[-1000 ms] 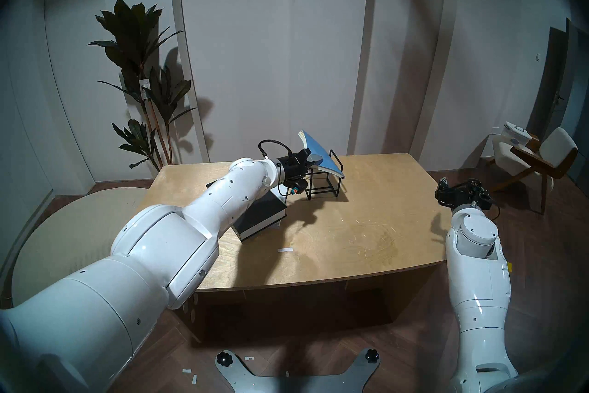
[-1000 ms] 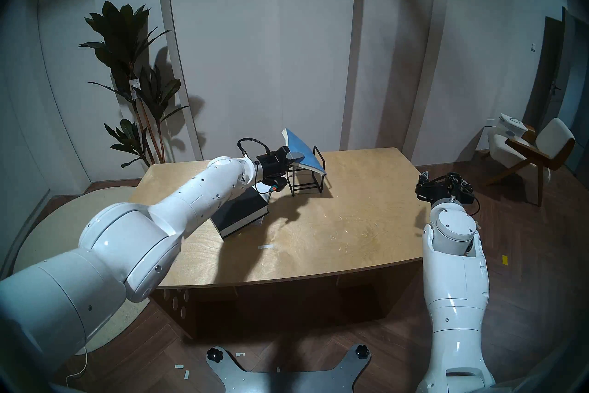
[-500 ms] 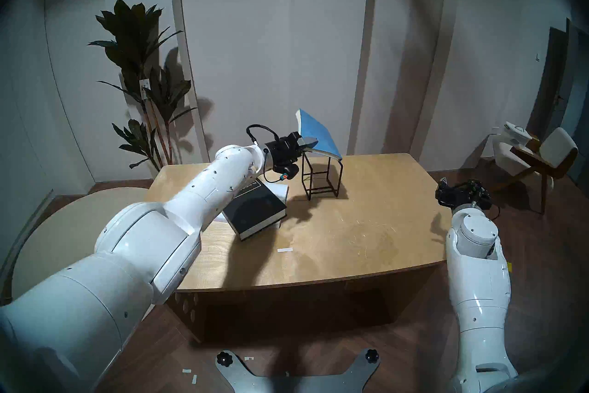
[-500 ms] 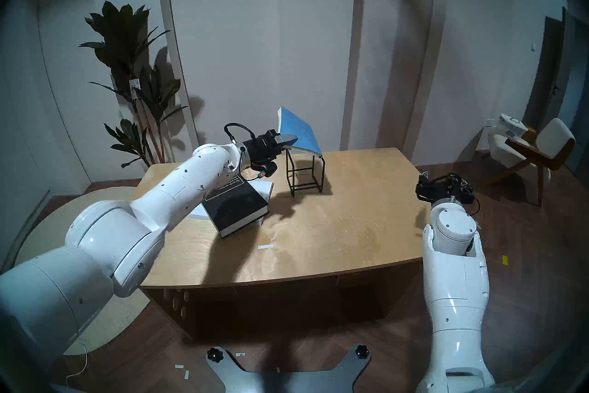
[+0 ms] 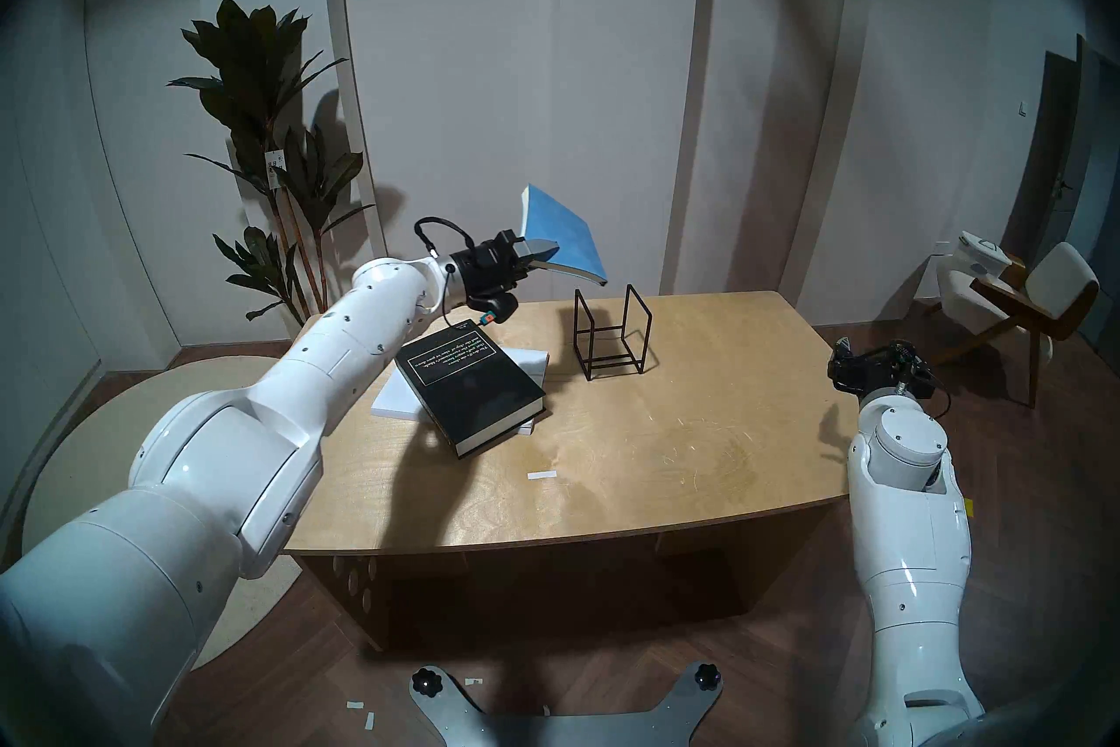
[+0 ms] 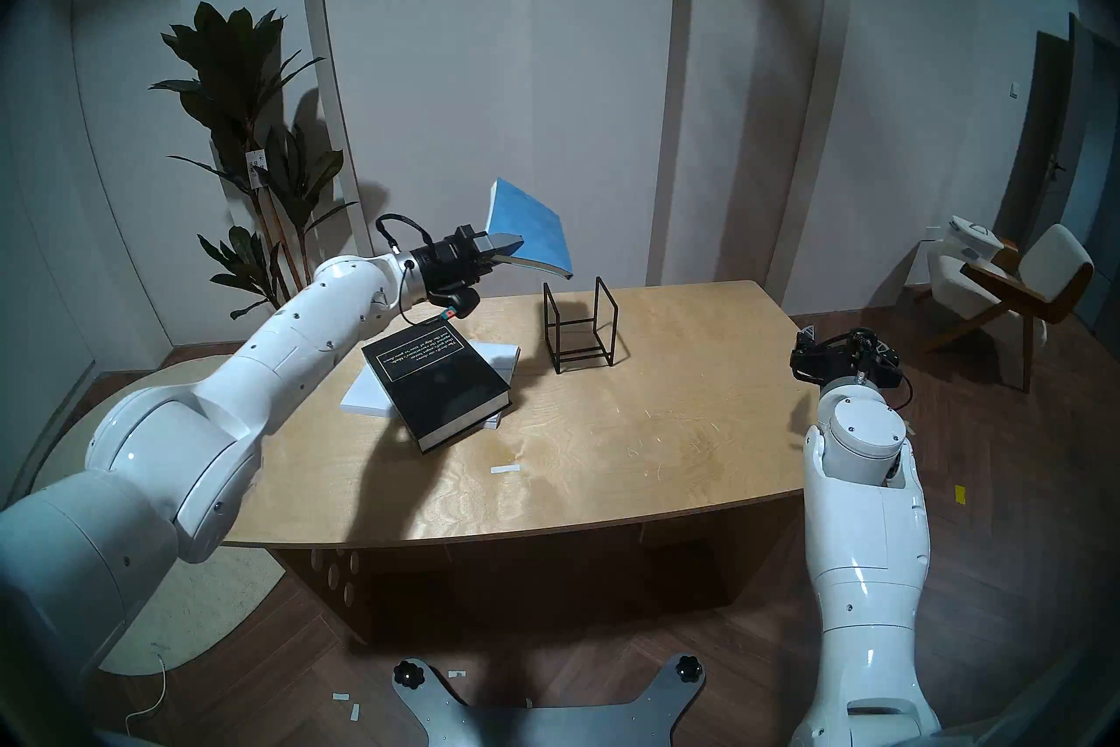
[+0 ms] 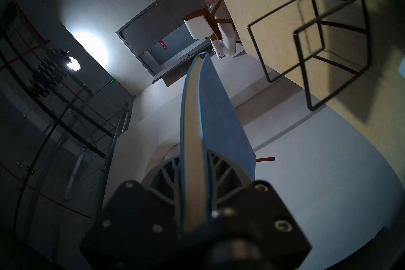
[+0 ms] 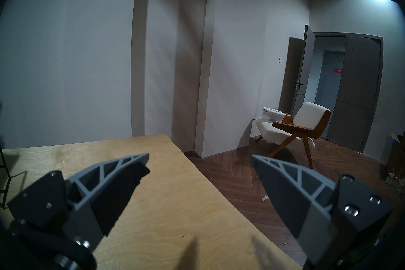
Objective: Stack the books into one stack
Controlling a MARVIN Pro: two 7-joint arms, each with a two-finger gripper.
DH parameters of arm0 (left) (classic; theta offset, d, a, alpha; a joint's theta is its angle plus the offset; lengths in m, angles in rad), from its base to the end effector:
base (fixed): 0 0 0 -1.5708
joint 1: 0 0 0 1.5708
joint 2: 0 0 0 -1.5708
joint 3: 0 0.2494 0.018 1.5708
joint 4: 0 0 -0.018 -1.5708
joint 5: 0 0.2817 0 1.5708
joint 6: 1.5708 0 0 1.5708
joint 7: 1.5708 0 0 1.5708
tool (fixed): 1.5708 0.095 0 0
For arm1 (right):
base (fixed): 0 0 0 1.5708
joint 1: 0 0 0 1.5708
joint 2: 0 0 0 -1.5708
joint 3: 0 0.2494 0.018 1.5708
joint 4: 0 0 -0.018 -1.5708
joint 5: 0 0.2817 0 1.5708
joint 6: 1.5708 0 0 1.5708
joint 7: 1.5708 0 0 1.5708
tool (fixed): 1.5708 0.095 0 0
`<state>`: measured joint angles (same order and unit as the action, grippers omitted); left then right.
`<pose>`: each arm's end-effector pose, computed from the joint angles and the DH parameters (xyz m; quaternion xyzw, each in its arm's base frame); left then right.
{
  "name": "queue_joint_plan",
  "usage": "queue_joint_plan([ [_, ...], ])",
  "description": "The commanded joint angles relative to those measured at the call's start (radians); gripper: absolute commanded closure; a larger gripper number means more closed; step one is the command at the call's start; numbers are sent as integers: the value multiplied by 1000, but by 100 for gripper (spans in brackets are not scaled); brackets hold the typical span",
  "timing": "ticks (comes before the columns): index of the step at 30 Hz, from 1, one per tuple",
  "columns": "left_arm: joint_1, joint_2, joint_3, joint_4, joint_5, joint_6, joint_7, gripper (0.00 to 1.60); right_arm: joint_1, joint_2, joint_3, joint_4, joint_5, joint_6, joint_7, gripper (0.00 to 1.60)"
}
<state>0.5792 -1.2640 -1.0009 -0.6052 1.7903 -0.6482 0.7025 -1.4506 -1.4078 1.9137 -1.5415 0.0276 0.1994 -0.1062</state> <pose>0.5444 -0.0132 -0.1530 -0.0108 0.6967 -0.5921 0.4049 0.3949 -0.1869 -0.2249 0.7118 -0.1365 0.6622 0.1903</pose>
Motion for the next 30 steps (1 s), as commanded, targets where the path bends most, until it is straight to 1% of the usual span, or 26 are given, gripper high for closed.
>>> queue_joint_plan([
  [1,-3,107,-41,-64,15,-39,28,160,12,-1,-2,-19,2,-8,-1,0],
  [3,20,139,-50,-96,17,-70,47,160,13,-1,-2,-19,1,-8,0,0],
  [4,34,170,-39,-129,15,-87,56,160,13,-1,-2,-18,1,-8,0,0],
  [5,34,170,-39,-129,15,-87,56,160,13,-1,-2,-18,1,-8,0,0],
  [6,43,181,-53,-143,16,-110,73,160,13,-1,-1,-18,0,-8,1,0],
  [10,60,221,-66,-189,-2,-145,97,160,14,-1,-1,-17,0,-8,2,0],
  [14,101,265,-73,-252,-12,-198,120,160,14,-1,-1,-17,-1,-8,3,0],
  [16,110,272,-73,-254,-13,-206,120,160,14,-2,0,-17,-1,-8,3,0],
  [17,136,295,-75,-279,-19,-234,127,160,14,-2,0,-17,-2,-8,3,0],
  [18,136,295,-75,-279,-19,-234,127,160,14,-2,0,-17,-2,-8,3,0],
  [19,155,310,-79,-307,-25,-248,126,160,14,-2,0,-17,-2,-8,3,0],
  [21,176,323,-82,-321,-34,-271,129,160,14,-2,0,-17,-2,-8,3,0],
  [23,214,346,-88,-367,-46,-304,134,160,15,-3,1,-18,-3,-9,4,0],
  [26,242,362,-98,-406,-59,-312,133,160,14,-4,1,-18,-3,-9,4,0],
  [27,242,362,-98,-406,-59,-312,133,160,14,-4,1,-18,-3,-9,4,0],
  [30,284,386,-124,-461,-78,-312,109,160,14,-5,2,-20,-3,-9,4,0],
])
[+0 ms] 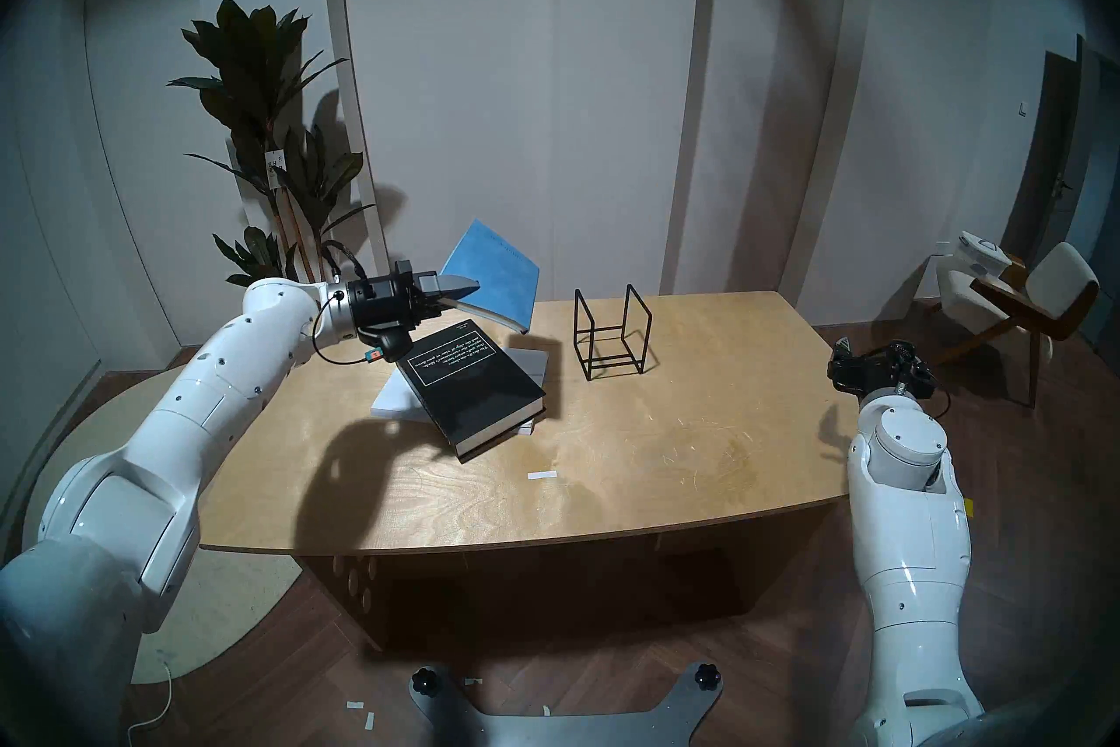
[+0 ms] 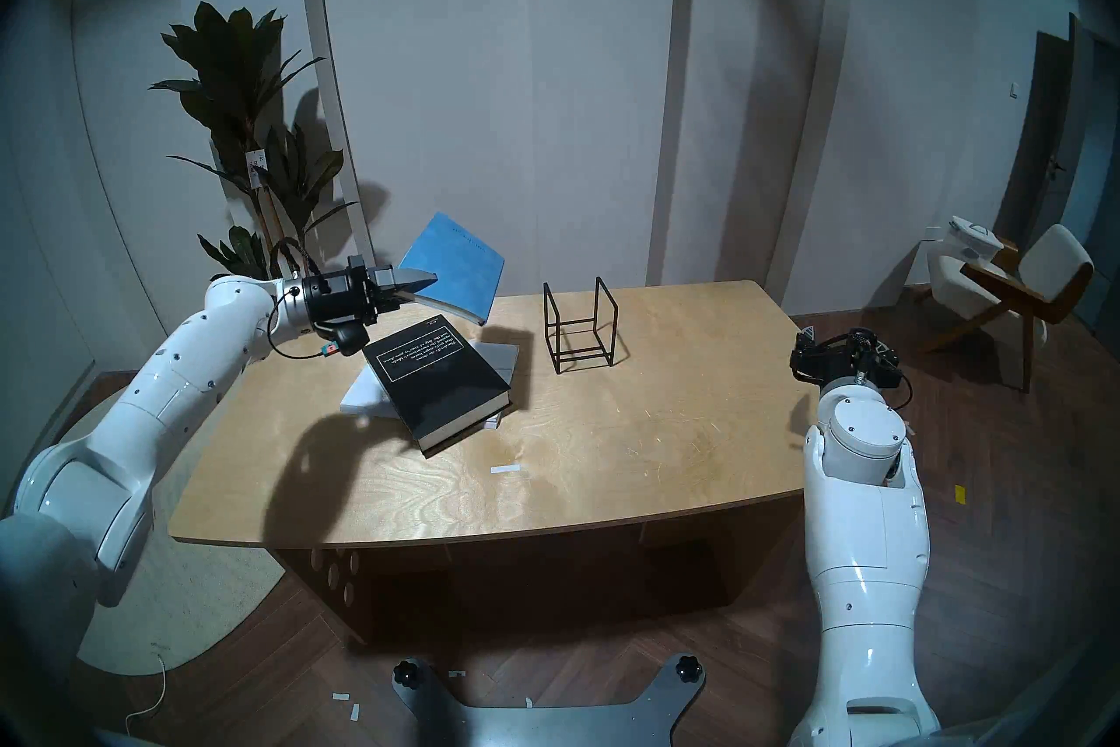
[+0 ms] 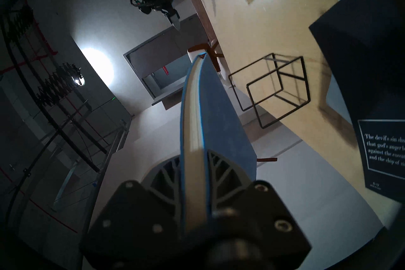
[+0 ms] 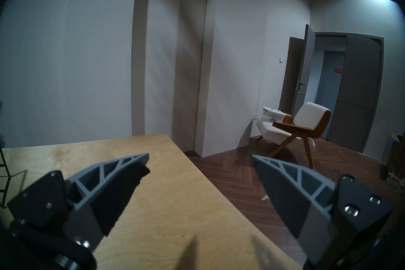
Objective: Stack the books into one stack
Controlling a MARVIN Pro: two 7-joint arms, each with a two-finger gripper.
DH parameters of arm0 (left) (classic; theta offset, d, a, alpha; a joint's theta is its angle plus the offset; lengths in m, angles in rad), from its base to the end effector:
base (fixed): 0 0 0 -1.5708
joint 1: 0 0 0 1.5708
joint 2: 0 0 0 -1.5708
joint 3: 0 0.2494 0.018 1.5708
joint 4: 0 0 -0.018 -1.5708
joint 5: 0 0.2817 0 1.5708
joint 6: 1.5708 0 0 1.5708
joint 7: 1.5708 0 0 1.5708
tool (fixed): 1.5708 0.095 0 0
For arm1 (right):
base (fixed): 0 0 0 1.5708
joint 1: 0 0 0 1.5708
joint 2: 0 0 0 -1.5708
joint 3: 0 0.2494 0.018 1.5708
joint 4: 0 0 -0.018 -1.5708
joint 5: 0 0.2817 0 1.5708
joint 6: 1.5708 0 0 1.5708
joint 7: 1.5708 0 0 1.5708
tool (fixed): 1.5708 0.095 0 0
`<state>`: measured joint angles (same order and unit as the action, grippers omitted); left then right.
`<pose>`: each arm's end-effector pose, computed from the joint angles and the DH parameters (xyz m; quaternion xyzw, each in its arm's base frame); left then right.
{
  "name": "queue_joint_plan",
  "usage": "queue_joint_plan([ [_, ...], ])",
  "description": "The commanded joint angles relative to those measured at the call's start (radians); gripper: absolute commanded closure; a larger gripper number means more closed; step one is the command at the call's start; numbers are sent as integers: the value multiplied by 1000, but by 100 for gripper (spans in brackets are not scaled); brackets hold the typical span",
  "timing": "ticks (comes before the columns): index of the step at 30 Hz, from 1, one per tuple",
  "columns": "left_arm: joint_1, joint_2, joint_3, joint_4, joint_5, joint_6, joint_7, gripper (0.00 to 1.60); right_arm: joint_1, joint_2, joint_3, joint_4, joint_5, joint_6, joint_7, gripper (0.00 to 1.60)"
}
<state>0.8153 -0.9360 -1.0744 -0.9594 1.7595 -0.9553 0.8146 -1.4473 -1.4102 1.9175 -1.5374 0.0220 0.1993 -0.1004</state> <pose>0.4737 0.0751 -0.1604 0.0197 0.7270 -0.6147 0.3052 0.3953 -0.1874 -0.2254 0.7125 -0.1358 0.6616 0.1902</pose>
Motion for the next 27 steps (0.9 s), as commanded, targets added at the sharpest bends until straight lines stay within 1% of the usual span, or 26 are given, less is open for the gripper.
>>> queue_joint_plan([
  [1,55,61,-57,-111,-49,-5,-13,160,11,-3,-2,-24,2,-10,-2,0],
  [3,86,78,-83,-153,-66,0,-47,160,11,-4,-1,-25,2,-10,-2,0],
  [4,87,77,-89,-149,-68,3,-54,160,11,-4,-1,-25,2,-10,-2,0],
  [5,103,84,-104,-170,-79,8,-82,160,11,-4,-1,-25,2,-10,-2,0],
  [8,132,81,-140,-189,-109,10,-144,160,10,-5,0,-26,1,-11,-2,0],
  [11,168,71,-178,-221,-146,16,-226,160,10,-6,0,-28,1,-11,-2,0],
  [13,168,68,-179,-217,-146,14,-227,160,10,-7,0,-28,1,-11,-2,0],
  [16,198,51,-214,-241,-195,12,-324,160,10,-8,1,-29,0,-11,-2,0],
  [17,206,46,-220,-246,-205,15,-341,160,10,-8,1,-29,0,-11,-2,0],
  [18,206,46,-220,-246,-205,15,-341,160,10,-8,1,-29,0,-11,-2,0],
  [21,236,28,-245,-272,-258,11,-431,160,10,-9,2,-29,-1,-12,-1,0],
  [22,244,24,-252,-279,-273,11,-452,160,10,-9,2,-29,-1,-12,-1,0],
  [23,244,24,-252,-279,-273,11,-452,160,10,-9,2,-29,-1,-12,-1,0],
  [24,251,21,-258,-286,-284,13,-469,160,10,-9,2,-29,-2,-12,-1,0],
  [27,276,7,-275,-302,-329,18,-538,160,10,-10,3,-30,-2,-12,0,0],
])
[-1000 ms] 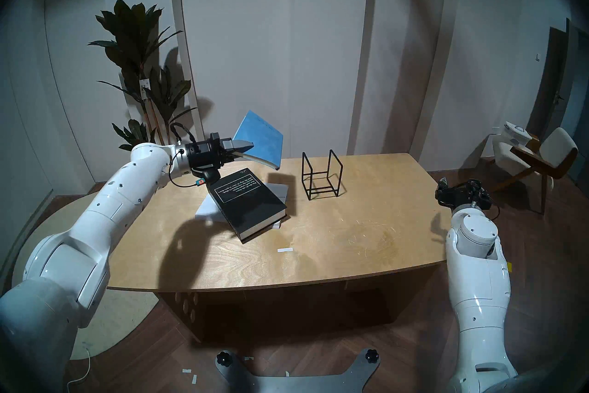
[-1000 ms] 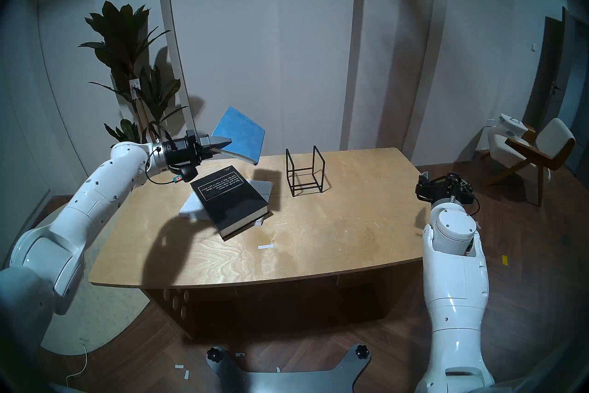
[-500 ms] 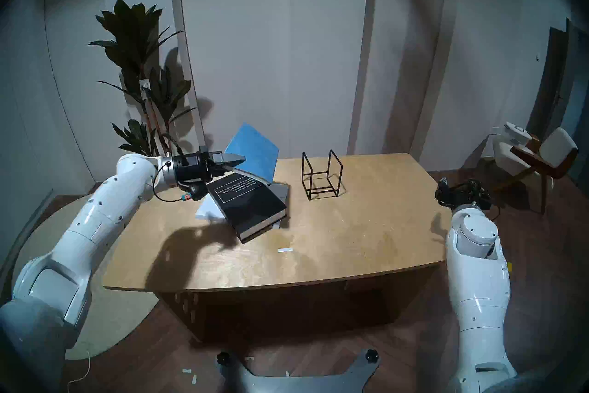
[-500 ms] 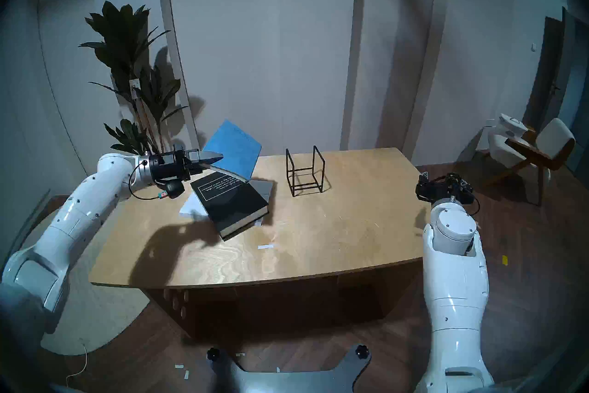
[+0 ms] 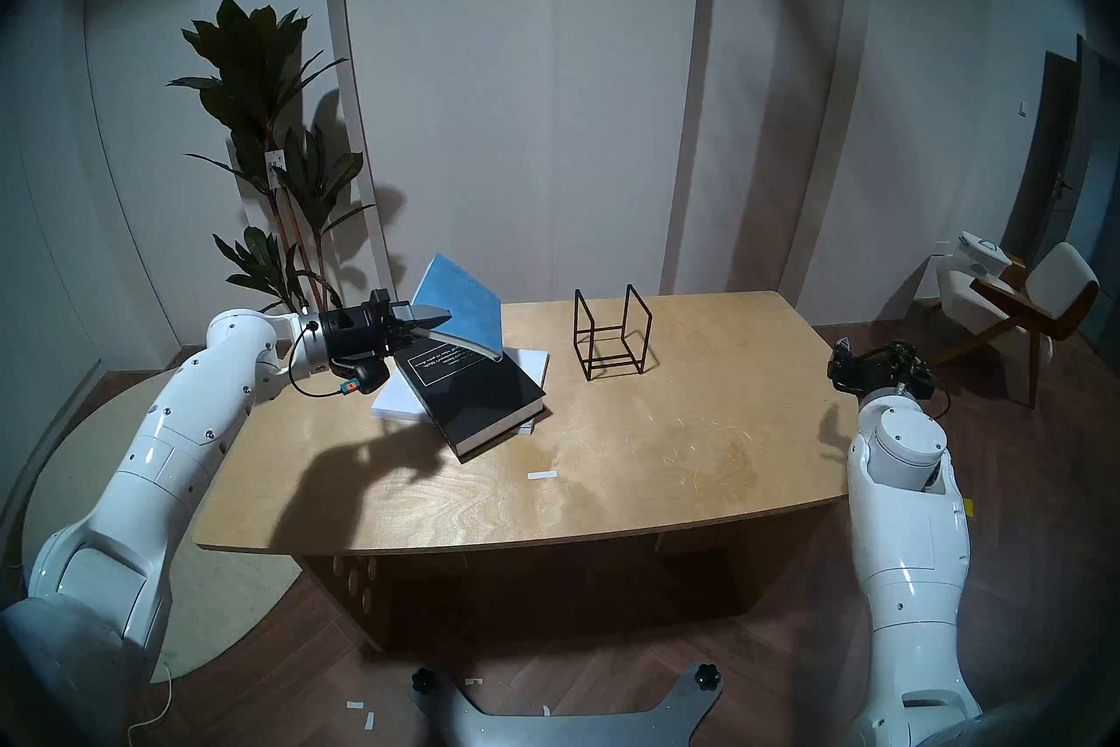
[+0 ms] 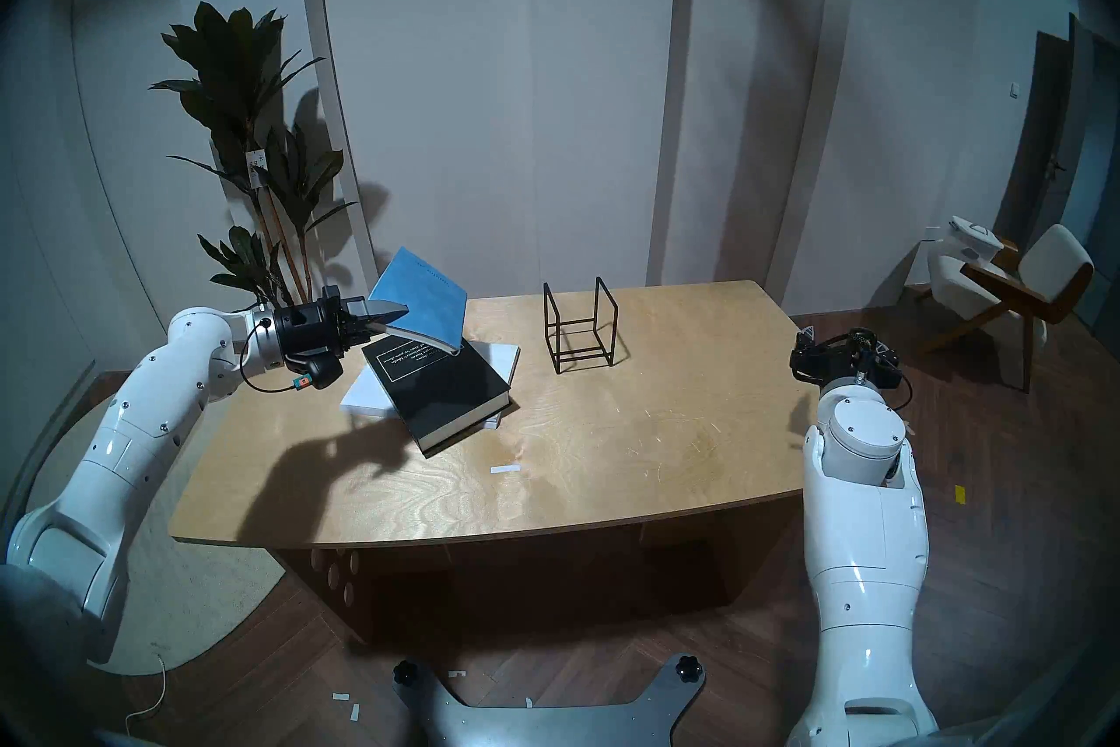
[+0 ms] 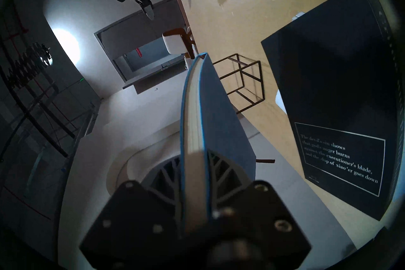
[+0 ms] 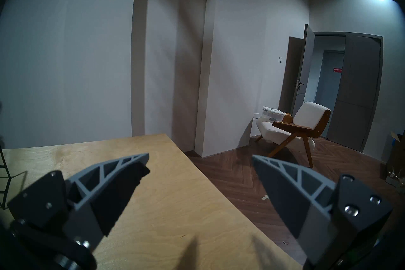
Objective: Stack the books into one stack
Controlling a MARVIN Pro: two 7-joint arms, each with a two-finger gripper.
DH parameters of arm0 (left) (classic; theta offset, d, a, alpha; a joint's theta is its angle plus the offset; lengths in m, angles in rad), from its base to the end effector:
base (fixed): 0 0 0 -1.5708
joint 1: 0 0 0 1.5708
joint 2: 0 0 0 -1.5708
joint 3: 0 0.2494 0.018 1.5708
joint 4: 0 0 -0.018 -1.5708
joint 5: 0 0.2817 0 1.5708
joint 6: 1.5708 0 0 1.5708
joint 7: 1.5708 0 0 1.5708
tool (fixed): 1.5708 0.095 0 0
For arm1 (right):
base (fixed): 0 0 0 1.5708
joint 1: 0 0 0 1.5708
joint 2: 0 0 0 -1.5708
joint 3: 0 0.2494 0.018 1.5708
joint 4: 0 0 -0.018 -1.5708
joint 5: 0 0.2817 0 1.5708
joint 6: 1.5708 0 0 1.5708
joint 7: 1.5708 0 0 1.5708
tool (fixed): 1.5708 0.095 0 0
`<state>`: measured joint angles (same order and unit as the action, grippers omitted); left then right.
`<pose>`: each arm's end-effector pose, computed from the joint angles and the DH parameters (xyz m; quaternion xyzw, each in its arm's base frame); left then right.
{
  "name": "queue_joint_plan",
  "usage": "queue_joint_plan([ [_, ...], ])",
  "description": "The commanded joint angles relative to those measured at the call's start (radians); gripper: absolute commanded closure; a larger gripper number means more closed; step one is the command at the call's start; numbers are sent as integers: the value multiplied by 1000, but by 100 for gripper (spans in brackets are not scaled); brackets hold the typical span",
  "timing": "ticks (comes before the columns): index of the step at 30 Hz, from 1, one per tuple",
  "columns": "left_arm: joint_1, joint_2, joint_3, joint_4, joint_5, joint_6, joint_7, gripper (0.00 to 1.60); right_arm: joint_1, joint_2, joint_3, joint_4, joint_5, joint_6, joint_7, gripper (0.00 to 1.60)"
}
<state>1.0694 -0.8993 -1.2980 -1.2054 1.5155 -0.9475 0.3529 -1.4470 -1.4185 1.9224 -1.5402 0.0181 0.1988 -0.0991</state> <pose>0.4470 0.0944 -0.1809 -0.0801 0.7595 -0.5602 0.3209 0.3949 -0.1867 -0.2255 0.7118 -0.1384 0.6620 0.1895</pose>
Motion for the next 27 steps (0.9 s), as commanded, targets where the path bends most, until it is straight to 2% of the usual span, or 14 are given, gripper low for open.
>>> queue_joint_plan([
  [1,26,-33,-54,-56,-94,10,-88,160,10,-2,-2,-27,1,-11,-1,0],
  [5,48,-38,-67,-73,-131,10,-137,160,10,-3,-1,-27,0,-11,-1,0],
  [9,64,-36,-66,-79,-129,23,-160,160,10,-3,-1,-27,0,-11,-1,0],
  [11,63,-41,-62,-57,-120,29,-157,160,10,-4,0,-27,-1,-12,0,0],
  [12,45,-59,-66,-15,-127,45,-182,160,10,-4,0,-27,-1,-11,0,0],
  [15,12,-70,-53,36,-108,45,-174,160,10,-5,0,-27,-2,-11,1,0],
  [22,12,-82,-39,28,-105,33,-169,160,11,-5,1,-26,-3,-11,2,0],
  [27,-2,-84,-23,62,-80,37,-171,160,11,-6,2,-27,-4,-11,3,0],
])
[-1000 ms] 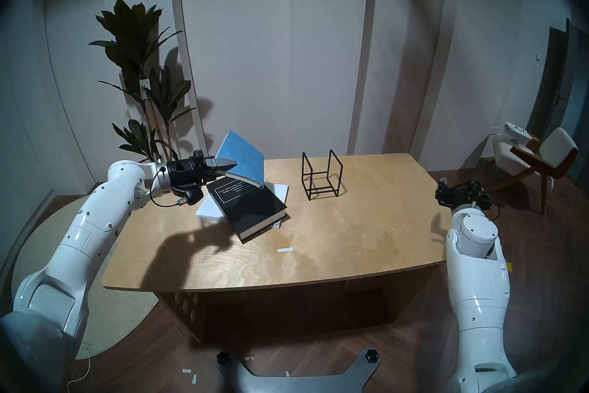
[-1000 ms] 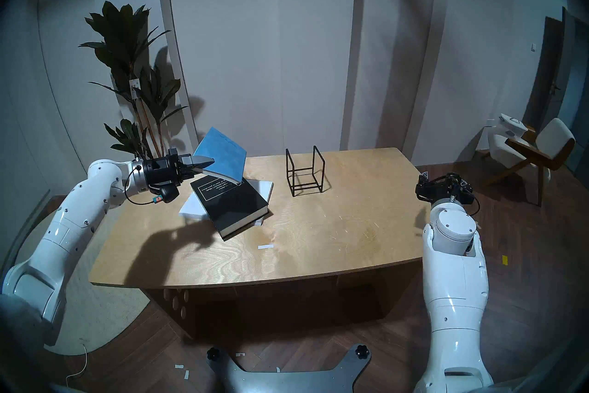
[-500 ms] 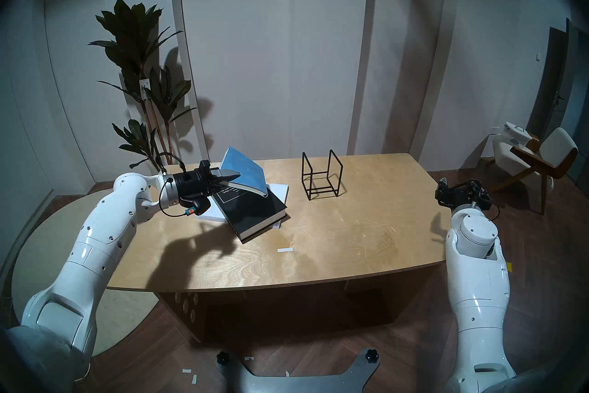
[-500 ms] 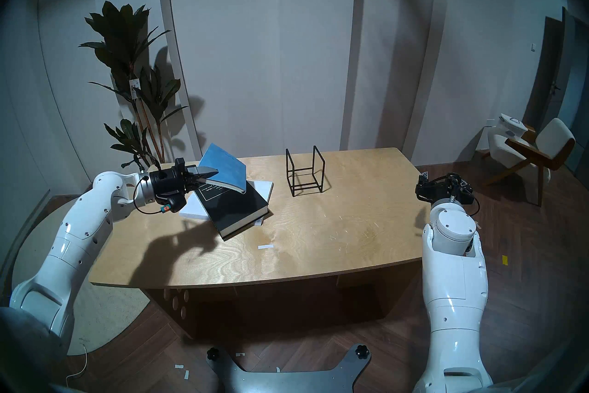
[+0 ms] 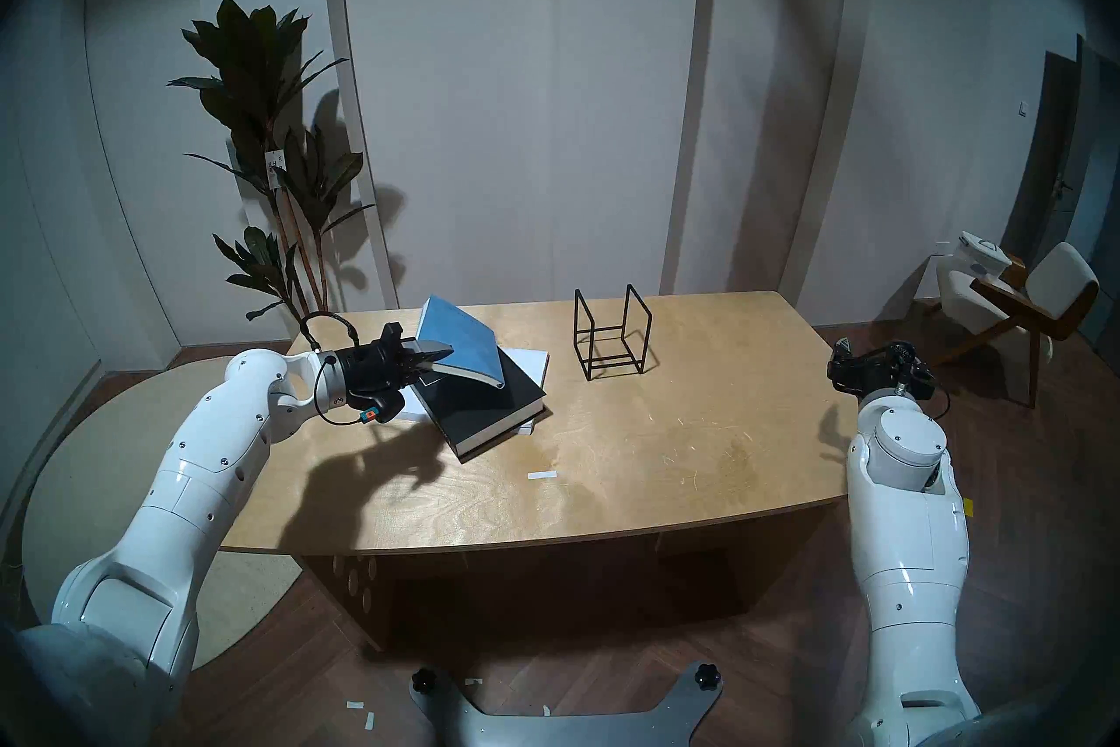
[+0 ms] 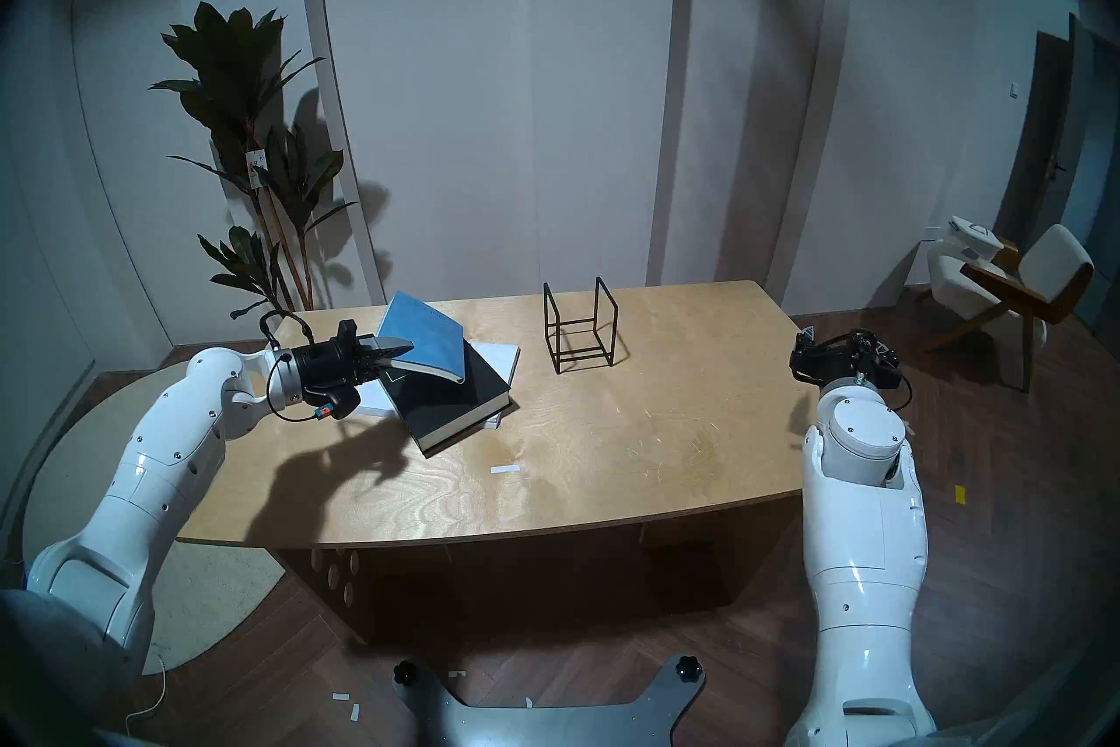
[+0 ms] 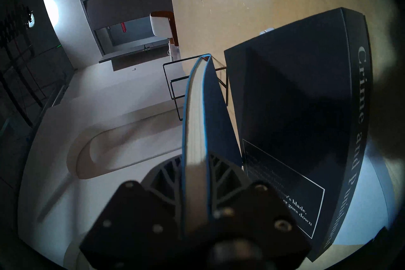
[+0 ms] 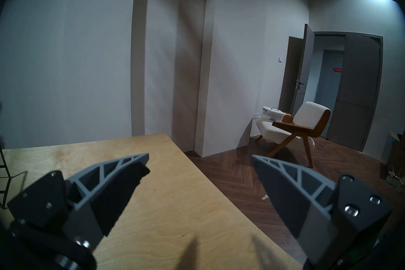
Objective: Stack the books into one stack
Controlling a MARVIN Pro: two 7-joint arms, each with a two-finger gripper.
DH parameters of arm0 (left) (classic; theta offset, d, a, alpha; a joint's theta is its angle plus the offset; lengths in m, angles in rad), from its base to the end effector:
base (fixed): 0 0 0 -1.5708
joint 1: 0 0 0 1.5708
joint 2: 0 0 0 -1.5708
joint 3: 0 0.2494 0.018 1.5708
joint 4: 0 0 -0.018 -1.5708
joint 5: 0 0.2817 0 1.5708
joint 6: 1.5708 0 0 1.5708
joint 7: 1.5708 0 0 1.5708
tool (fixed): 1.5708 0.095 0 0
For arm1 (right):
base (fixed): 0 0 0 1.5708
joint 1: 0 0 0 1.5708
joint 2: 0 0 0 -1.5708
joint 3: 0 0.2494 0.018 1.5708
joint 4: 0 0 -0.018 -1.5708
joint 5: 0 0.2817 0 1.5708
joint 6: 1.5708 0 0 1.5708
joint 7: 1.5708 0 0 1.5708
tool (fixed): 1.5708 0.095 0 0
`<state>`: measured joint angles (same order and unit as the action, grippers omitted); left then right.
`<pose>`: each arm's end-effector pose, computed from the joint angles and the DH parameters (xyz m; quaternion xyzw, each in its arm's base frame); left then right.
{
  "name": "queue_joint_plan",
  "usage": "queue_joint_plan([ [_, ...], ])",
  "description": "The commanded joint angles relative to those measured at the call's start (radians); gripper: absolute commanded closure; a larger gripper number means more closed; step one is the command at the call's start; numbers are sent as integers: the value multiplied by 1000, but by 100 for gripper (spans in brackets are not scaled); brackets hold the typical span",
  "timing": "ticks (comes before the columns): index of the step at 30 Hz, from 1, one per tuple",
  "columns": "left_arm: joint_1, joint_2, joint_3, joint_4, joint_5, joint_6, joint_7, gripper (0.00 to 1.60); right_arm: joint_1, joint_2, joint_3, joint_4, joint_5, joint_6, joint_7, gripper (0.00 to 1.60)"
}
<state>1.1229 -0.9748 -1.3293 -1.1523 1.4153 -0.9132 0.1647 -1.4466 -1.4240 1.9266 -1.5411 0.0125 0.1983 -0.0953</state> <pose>0.4466 0.0902 -0.2257 -0.1703 0.7669 -0.5462 0.2907 0.3946 -0.1864 -0.2258 0.7118 -0.1387 0.6620 0.1893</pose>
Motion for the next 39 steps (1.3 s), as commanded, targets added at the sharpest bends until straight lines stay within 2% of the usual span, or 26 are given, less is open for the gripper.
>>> queue_joint_plan([
  [1,-58,-6,13,19,32,3,22,160,11,-1,-2,-26,1,-11,-1,0],
  [10,-95,18,55,103,138,21,70,160,12,-2,-1,-25,-1,-10,1,0],
  [13,-117,52,95,94,202,5,102,160,12,-2,0,-24,-1,-10,1,0],
  [14,-119,58,104,86,218,8,107,98,13,-2,0,-24,-2,-9,2,0],
  [15,-125,55,107,90,229,23,108,0,13,-2,0,-24,-2,-9,2,0],
  [16,-131,56,116,88,243,27,116,0,13,-2,0,-23,-2,-9,2,0],
  [18,-140,72,158,48,322,59,142,0,14,-2,0,-22,-3,-9,3,0],
  [25,-166,105,238,-9,460,100,215,0,15,-3,1,-20,-5,-8,4,0],
  [32,-178,183,352,-77,633,121,302,0,16,-4,2,-19,-6,-8,6,0],
  [39,-211,220,416,-56,784,238,360,0,17,-4,3,-18,-8,-7,8,0],
])
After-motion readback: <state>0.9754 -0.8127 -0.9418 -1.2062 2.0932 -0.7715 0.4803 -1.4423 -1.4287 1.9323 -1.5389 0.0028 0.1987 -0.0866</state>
